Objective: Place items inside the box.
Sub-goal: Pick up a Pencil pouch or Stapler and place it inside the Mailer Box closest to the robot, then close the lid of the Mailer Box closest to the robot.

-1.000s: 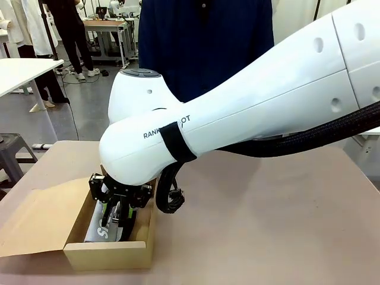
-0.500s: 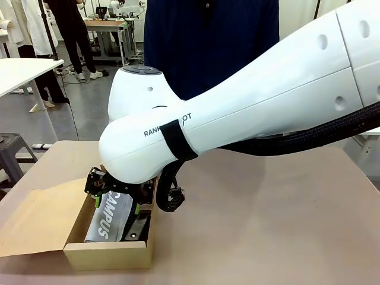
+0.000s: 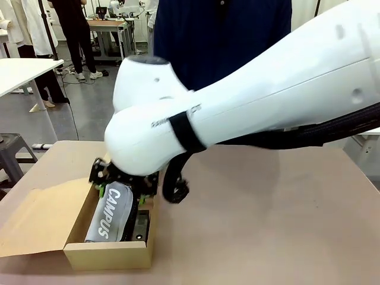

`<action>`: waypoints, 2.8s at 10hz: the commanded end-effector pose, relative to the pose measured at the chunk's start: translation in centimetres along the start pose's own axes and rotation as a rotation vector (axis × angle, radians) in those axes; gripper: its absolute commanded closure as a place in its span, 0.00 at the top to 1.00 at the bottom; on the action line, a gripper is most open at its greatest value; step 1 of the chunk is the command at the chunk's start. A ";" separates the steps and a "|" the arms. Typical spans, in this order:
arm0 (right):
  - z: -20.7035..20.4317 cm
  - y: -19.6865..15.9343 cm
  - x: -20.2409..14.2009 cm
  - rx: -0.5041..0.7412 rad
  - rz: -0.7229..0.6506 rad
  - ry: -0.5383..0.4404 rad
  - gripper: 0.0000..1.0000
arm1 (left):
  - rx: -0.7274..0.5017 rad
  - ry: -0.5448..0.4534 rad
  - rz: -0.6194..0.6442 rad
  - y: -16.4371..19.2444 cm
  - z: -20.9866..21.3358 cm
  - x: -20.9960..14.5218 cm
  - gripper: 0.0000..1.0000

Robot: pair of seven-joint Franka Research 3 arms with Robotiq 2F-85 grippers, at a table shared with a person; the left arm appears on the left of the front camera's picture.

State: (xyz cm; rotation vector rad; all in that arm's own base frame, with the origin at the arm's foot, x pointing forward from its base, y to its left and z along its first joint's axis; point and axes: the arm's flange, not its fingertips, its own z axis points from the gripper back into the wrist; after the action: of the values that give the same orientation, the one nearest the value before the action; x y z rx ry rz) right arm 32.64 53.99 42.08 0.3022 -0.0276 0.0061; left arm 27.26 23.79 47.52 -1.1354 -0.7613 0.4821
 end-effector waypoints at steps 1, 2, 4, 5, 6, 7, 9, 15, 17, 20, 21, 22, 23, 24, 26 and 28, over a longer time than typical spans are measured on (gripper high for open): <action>8.7 -8.2 -0.4 0.038 0.098 0.042 1.00 | -0.026 -0.013 -0.017 0.0 0.0 -0.1 1.00; 13.3 -14.1 -0.5 0.051 0.046 0.121 1.00 | -0.026 -0.013 -0.017 0.0 0.0 -0.1 1.00; 19.9 -26.3 -2.1 0.192 -0.062 0.147 1.00 | -0.026 -0.013 -0.017 0.0 0.0 -0.1 1.00; 22.0 -32.1 -2.9 0.298 -0.155 0.106 1.00 | -0.026 -0.013 -0.017 0.0 0.0 -0.1 1.00; 23.2 -37.9 -4.0 0.449 -0.116 0.089 1.00 | -0.026 -0.013 -0.017 0.0 0.0 -0.1 1.00; 23.6 -43.6 -5.3 0.574 -0.170 0.083 1.00 | -0.026 -0.013 -0.017 0.0 0.0 -0.1 1.00; 22.2 -53.4 -10.2 0.746 -0.198 -0.053 1.00 | -0.026 -0.013 -0.017 0.0 0.0 -0.1 1.00; 26.4 -53.8 -8.5 0.771 -0.252 -0.067 1.00 | -0.026 -0.013 -0.017 0.0 0.0 -0.1 1.00; 26.4 -53.8 -8.5 0.771 -0.252 -0.067 1.00 | -0.026 -0.013 -0.017 0.0 0.0 -0.1 1.00; 26.4 -53.8 -8.5 0.771 -0.252 -0.067 1.00 | -0.026 -0.013 -0.017 0.0 0.0 -0.1 1.00; 26.4 -53.8 -8.5 0.771 -0.252 -0.067 1.00 | -0.026 -0.013 -0.017 0.0 0.0 -0.1 1.00; 26.4 -53.8 -8.5 0.771 -0.252 -0.067 1.00 | -0.026 -0.013 -0.017 0.0 0.0 -0.1 1.00; 26.4 -53.8 -8.5 0.771 -0.252 -0.067 1.00 | -0.001 -0.001 0.001 0.0 0.0 0.0 1.00; 26.4 -53.8 -8.5 0.771 -0.252 -0.067 1.00 | -0.061 0.071 -0.289 -2.7 -1.4 -1.5 1.00; 26.4 -53.8 -8.5 0.771 -0.252 -0.067 1.00 | -0.198 0.276 -0.759 -7.1 -7.8 -6.6 1.00; 26.4 -53.8 -8.5 0.771 -0.252 -0.067 1.00 | -0.275 0.325 -1.201 -7.9 -10.9 -11.3 1.00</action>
State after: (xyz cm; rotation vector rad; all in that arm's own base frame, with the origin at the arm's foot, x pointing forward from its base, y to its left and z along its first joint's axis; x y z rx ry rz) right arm 23.88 -4.99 50.71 1.0582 -0.0478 -0.2705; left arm 29.84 8.47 52.99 -0.9355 -0.8143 -0.3412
